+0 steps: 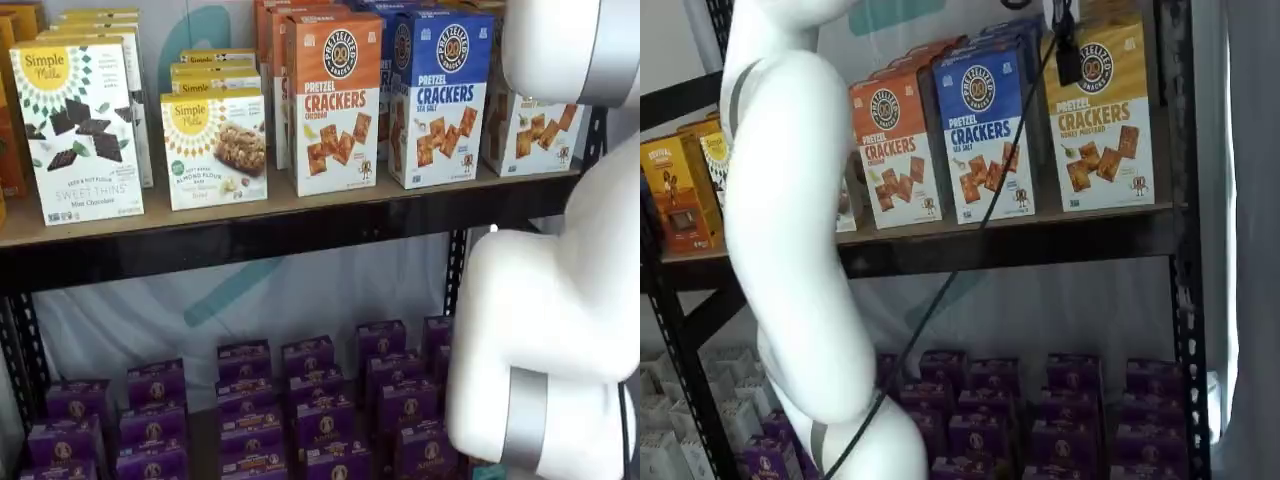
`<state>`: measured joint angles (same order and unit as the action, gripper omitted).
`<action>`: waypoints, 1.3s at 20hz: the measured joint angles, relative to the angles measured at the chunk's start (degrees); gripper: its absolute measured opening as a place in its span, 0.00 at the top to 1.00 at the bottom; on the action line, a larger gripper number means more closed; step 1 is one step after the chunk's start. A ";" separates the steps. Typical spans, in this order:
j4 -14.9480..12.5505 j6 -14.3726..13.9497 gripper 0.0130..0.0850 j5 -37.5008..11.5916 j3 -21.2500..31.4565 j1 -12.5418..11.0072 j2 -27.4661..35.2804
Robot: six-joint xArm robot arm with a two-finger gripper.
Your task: Retrieve the yellow and white box located on the top shelf, the sixth one from the left
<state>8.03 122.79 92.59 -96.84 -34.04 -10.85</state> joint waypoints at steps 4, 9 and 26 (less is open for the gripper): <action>0.20 0.07 0.00 -0.29 0.56 -0.10 -0.38; 0.64 0.16 0.17 -0.26 0.47 -0.30 -0.45; 0.02 0.31 0.28 -2.01 2.17 -0.01 -1.54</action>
<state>8.05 123.10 90.59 -94.67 -34.05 -12.40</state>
